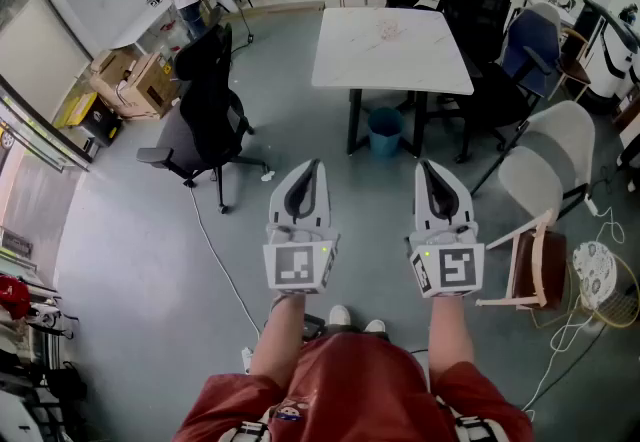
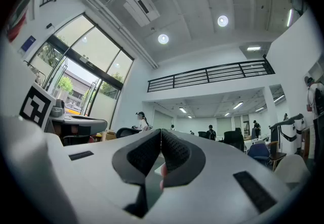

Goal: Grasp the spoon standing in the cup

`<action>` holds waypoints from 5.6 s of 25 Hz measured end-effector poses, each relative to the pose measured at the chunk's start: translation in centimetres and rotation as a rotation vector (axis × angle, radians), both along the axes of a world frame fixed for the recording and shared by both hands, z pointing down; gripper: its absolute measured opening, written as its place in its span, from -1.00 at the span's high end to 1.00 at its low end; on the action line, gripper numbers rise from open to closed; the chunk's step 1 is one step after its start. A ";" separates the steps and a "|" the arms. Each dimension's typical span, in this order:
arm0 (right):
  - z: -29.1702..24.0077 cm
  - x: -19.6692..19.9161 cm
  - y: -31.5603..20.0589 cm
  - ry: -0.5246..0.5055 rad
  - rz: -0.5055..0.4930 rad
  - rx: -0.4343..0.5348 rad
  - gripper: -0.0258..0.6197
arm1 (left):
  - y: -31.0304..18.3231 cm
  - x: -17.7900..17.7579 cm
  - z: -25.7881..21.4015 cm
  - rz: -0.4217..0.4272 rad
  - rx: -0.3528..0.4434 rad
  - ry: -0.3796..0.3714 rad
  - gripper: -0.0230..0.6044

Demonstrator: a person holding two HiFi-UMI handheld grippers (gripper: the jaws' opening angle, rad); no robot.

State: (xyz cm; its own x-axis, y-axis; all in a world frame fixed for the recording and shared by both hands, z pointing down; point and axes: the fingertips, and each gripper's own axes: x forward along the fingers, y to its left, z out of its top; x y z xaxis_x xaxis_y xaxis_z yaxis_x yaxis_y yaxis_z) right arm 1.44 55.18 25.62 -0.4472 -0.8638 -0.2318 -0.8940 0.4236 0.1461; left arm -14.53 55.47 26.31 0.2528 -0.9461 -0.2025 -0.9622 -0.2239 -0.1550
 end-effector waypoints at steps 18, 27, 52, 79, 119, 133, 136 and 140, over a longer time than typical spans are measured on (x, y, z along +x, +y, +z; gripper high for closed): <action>0.9 -2.2 -2.3 -0.004 0.092 -0.032 0.88 | -1.4 -3.7 -0.4 0.033 0.051 0.068 0.90; 1.1 -5.5 -3.1 0.015 0.120 -0.038 0.88 | -2.9 -7.3 0.1 0.048 0.053 0.081 0.90; 1.3 -4.4 -7.4 -0.007 0.178 -0.003 0.88 | -7.8 -5.8 0.3 0.103 0.082 0.082 0.90; 6.3 5.5 -32.7 -0.044 0.169 -0.140 0.87 | -33.3 5.3 3.5 0.103 -0.053 0.040 0.90; 1.5 8.9 -47.6 -0.038 0.129 0.011 0.87 | -47.3 8.8 -1.3 0.093 0.124 0.018 0.90; 5.3 4.4 -63.9 -0.008 0.139 -0.105 0.87 | -63.5 5.0 3.1 0.094 0.001 0.041 0.90; 6.5 3.4 -67.1 0.000 0.145 -0.135 0.87 | -66.8 4.2 4.4 0.097 -0.032 0.054 0.90; 7.9 2.2 -70.6 0.010 0.155 -0.168 0.87 | -70.2 2.8 5.6 0.100 -0.053 0.066 0.90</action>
